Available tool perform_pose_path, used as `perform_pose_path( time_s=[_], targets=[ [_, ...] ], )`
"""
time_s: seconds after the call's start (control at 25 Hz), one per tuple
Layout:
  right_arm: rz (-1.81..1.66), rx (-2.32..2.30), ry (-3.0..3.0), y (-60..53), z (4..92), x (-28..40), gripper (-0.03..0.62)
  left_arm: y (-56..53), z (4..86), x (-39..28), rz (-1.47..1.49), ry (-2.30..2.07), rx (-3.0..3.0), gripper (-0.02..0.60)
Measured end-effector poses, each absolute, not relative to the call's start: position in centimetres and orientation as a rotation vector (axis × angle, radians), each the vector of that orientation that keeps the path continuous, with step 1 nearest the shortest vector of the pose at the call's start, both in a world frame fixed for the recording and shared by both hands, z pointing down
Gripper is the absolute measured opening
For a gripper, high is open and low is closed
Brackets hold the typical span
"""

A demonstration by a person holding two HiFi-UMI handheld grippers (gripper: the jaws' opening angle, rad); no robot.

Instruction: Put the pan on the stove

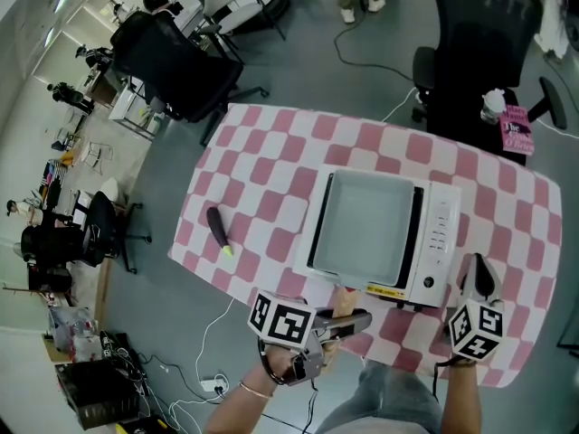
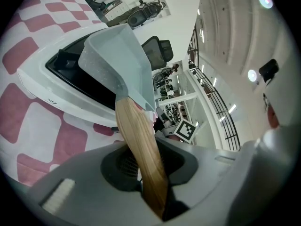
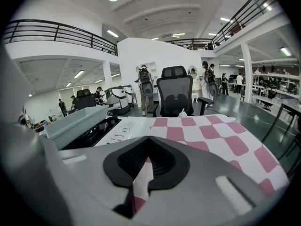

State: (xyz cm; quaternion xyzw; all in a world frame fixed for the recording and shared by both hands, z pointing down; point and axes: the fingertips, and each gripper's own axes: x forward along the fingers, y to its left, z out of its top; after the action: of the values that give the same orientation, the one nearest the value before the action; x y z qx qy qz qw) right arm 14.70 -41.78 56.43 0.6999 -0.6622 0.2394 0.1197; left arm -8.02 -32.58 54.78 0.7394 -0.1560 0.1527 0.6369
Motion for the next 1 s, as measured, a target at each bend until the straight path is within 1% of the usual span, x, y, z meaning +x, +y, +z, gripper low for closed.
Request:
perform_pose_path(
  time_s=[0.8, 0.92, 1.0],
  targets=[
    [0.688, 2.016, -1.951, -41.8, 56.0, 13.5, 0.009, -32.6, 54.8, -8.2, 0.289, -0.320, 1.629, 0.075],
    [0.686, 2.014, -1.954, -41.6, 55.9, 13.4, 0.009, -32.6, 54.6, -8.2, 0.253, -0.298, 1.608, 0.086],
    [0.684, 2.014, -1.953, -41.4, 55.8, 13.4, 0.009, -32.6, 54.3, -8.1, 0.226, -0.277, 1.597, 0.115]
  ],
)
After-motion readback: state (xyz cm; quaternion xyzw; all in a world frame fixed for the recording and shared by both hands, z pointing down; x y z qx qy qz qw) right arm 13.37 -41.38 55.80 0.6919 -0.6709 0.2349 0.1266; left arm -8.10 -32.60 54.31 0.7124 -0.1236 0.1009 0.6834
